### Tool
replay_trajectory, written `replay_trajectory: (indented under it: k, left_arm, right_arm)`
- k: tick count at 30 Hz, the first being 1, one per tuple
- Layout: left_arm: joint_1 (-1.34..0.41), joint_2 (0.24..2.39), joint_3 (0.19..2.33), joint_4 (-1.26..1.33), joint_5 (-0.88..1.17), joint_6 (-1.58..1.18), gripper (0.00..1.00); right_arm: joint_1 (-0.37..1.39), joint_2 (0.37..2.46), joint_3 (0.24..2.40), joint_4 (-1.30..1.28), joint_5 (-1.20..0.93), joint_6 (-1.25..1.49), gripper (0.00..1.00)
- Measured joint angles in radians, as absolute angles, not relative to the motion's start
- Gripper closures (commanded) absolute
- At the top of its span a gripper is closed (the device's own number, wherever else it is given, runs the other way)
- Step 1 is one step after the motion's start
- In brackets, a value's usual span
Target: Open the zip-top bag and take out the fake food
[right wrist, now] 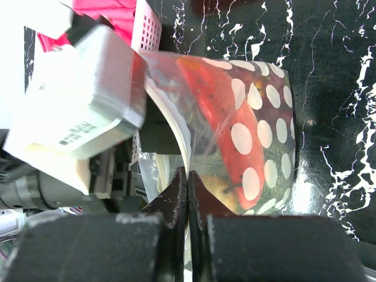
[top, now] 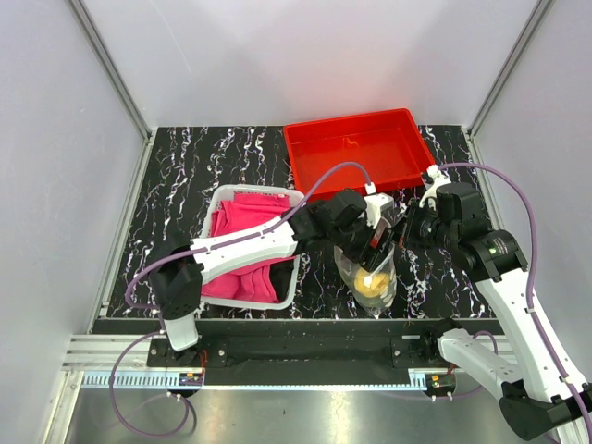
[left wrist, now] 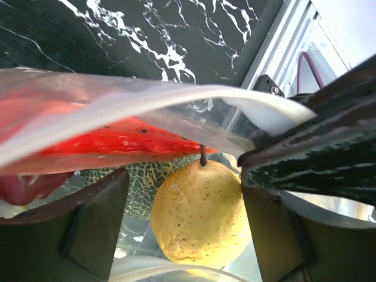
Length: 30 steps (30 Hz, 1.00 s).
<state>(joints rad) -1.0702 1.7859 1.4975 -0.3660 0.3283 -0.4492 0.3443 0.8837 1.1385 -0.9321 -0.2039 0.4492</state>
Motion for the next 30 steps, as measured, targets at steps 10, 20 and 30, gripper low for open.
replay_trajectory:
  k: [10,20,30]
  left_arm:
    - [-1.08,1.789,1.456,-0.348,0.36,-0.454,0.38]
    - [-1.081,1.774,1.455,-0.313,0.363,-0.456,1.0]
    - [-1.081,1.654,1.455,-0.311,0.265,-0.406,1.0]
  right_arm:
    - [0.344,0.884,1.139,-0.933,-0.205,0.441,1.0]
    - [0.345,0.882,1.139,-0.932,-0.211,0.43,1.0]
    - [0.345,0.863,1.116,-0.925,-0.196,0.427,1.0]
